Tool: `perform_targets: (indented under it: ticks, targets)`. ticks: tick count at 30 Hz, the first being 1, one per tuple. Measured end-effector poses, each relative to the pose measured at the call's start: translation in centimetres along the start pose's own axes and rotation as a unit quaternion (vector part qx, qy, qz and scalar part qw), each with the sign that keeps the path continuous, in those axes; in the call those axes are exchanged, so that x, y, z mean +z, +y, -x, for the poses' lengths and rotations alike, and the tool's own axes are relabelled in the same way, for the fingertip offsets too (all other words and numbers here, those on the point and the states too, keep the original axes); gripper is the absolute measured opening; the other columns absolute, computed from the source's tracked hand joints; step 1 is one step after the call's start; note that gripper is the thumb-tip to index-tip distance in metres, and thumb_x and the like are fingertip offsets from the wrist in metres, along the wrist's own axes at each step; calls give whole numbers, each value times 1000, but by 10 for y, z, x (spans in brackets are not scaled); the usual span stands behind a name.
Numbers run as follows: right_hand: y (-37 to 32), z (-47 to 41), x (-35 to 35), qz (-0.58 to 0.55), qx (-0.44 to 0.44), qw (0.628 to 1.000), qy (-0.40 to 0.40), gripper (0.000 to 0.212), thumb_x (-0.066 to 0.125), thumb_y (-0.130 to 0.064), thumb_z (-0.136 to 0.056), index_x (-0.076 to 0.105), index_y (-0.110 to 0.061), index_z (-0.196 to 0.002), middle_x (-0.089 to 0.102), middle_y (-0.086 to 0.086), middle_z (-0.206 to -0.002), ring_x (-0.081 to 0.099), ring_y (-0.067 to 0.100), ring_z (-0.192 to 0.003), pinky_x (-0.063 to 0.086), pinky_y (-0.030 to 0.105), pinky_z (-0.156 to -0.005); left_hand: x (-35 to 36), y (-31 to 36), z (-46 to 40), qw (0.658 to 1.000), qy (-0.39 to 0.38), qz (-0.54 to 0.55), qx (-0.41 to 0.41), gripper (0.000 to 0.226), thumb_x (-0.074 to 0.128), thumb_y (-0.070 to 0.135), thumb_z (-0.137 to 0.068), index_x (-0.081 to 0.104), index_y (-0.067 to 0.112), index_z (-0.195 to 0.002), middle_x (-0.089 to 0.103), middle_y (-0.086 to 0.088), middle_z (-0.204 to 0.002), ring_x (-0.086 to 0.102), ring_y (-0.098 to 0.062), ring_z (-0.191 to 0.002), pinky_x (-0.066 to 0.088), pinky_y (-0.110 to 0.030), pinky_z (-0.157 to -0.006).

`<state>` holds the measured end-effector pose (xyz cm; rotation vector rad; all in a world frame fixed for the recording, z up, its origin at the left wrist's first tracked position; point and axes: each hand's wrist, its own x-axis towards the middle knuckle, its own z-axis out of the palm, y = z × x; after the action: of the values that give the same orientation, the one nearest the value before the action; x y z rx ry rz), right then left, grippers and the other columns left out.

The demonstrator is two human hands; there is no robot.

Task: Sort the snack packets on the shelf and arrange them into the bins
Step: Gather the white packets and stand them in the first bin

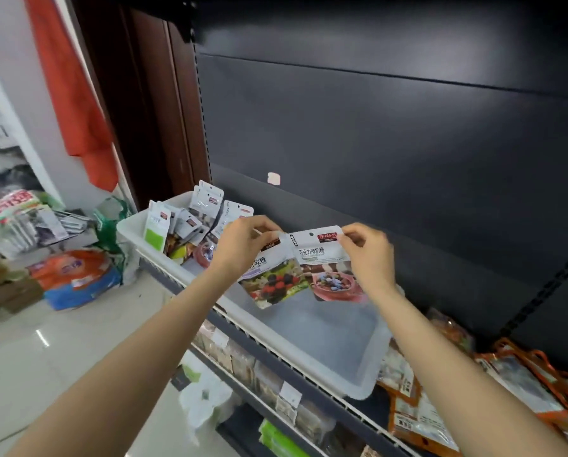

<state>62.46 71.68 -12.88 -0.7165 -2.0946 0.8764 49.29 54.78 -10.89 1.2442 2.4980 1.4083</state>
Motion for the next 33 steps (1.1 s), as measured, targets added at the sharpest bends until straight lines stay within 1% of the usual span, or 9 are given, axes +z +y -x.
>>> perform_targets:
  ticks: [4,11,15,18,19,23,27,29,33]
  targets:
    - [-12,-25,42,12,0,1000,-6,8,63,-20,-87,70,-18,-83,71,-4,-83,65,20,-81,52,41,-73,-24,-32,-27,999,38,12,-10,16,64,15,-89,66,27,-78,66,13,-78,59,4,-68,41,-6,-61]
    - [-50,-60,119,5,3,1000,9,8,64,-15,-87,70,-10,-83,69,-2,-77,64,19,-76,50,36,-72,-72,-108,-87,998,49,30,-18,13,65,21,-89,67,29,-79,69,10,-79,61,-5,-69,48,-25,-65]
    - [-78,-78,174,10,9,999,39,7,64,-12,-87,68,-9,-82,66,-4,-75,62,18,-74,47,29,-71,-106,-160,-125,999,7,41,4,13,65,21,-89,67,29,-80,68,12,-79,59,-2,-68,49,-26,-66]
    - [-94,-83,213,14,29,997,69,7,63,-8,-87,67,-9,-81,63,-6,-72,58,8,-65,39,9,-60,-126,-196,-151,999,-23,17,13,10,65,23,-89,68,29,-81,68,14,-82,59,-1,-70,49,-26,-68]
    - [-98,-85,225,15,34,996,78,7,62,-6,-87,67,-8,-81,62,-7,-72,56,6,-64,38,9,-59,-129,-207,-158,999,-36,15,15,9,65,23,-89,69,28,-82,67,15,-82,60,-3,-70,50,-27,-70]
    - [-101,-87,271,6,61,994,91,8,60,-2,-87,63,-7,-82,64,-1,-75,58,16,-71,43,26,-66,-139,-243,-173,995,-88,27,22,11,66,22,-88,67,29,-80,62,21,-73,58,-3,-67,50,-31,-71]
    - [-91,-84,311,5,107,990,87,9,56,1,-89,61,-6,-86,62,1,-80,58,19,-77,46,33,-72,-149,-276,-187,992,-123,22,30,11,65,20,-89,68,28,-82,68,9,-80,60,-8,-68,46,-22,-63]
    - [-83,-84,326,19,140,987,74,10,55,2,-90,61,-5,-87,62,0,-83,58,18,-80,46,30,-70,-155,-289,-193,989,-145,9,39,7,65,19,-88,71,22,-85,64,14,-79,57,0,-65,38,-8,-58]
    - [-70,-86,341,60,173,980,76,18,54,1,-90,59,-14,-83,66,9,-93,58,17,-82,38,20,-69,-164,-305,-201,978,-200,11,62,8,68,18,-86,70,23,-80,60,19,-76,55,5,-61,38,-6,-61]
